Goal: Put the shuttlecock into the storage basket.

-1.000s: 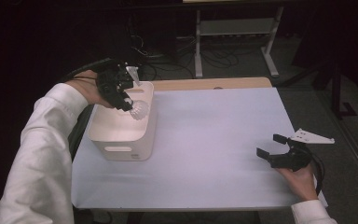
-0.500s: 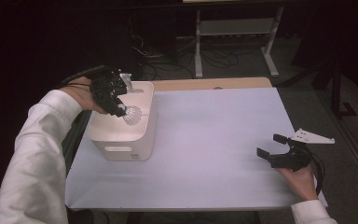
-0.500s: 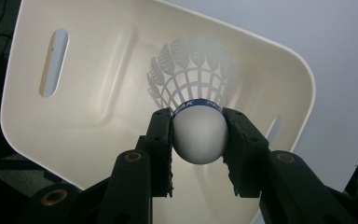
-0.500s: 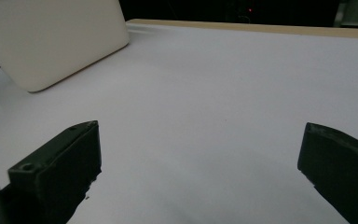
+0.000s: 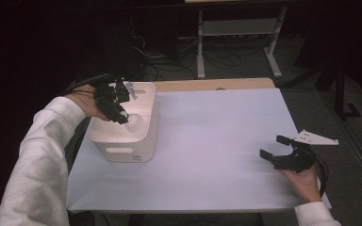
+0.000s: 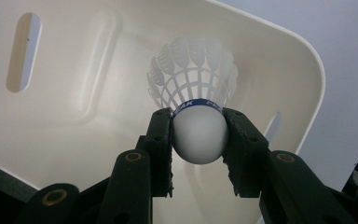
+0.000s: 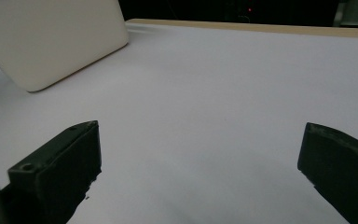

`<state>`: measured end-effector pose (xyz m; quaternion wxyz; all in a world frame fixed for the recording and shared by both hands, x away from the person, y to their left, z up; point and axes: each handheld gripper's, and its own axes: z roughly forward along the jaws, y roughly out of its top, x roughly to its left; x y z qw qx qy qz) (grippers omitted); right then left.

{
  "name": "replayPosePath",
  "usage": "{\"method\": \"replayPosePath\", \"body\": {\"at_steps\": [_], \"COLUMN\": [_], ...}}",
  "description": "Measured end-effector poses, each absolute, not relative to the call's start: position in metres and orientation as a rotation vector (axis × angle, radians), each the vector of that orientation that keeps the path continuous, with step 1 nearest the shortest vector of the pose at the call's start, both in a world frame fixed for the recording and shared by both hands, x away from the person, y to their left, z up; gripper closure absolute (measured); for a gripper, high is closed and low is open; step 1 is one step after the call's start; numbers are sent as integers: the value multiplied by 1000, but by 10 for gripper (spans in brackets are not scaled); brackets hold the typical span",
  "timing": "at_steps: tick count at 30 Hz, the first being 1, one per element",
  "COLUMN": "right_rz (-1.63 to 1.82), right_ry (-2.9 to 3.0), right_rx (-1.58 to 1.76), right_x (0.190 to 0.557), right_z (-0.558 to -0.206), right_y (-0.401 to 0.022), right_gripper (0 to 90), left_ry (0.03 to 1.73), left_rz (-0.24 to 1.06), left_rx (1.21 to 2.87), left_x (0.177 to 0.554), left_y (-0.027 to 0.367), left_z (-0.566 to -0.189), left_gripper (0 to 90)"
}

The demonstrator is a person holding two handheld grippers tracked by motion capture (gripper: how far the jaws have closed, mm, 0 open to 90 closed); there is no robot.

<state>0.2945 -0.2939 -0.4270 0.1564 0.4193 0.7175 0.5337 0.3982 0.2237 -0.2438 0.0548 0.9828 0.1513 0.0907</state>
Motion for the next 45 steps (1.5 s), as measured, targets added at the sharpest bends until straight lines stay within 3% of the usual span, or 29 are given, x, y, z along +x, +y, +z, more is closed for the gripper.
{"method": "replayPosePath", "body": {"at_steps": [39,45], "right_rz": [1524,1526], "right_ry": [2060,2059], "right_rx": [1195,1200], "right_x": [294,294], "right_z": [-427,-427], "right_y": [-293,-293], "right_gripper": [0,0], "left_ry": [490,508], "left_rz": [167,145], "left_rx": [2986,2974], "left_x": [402,402], "left_y": [226,227], "left_z": [-283,-282], "left_gripper": [641,589]}}
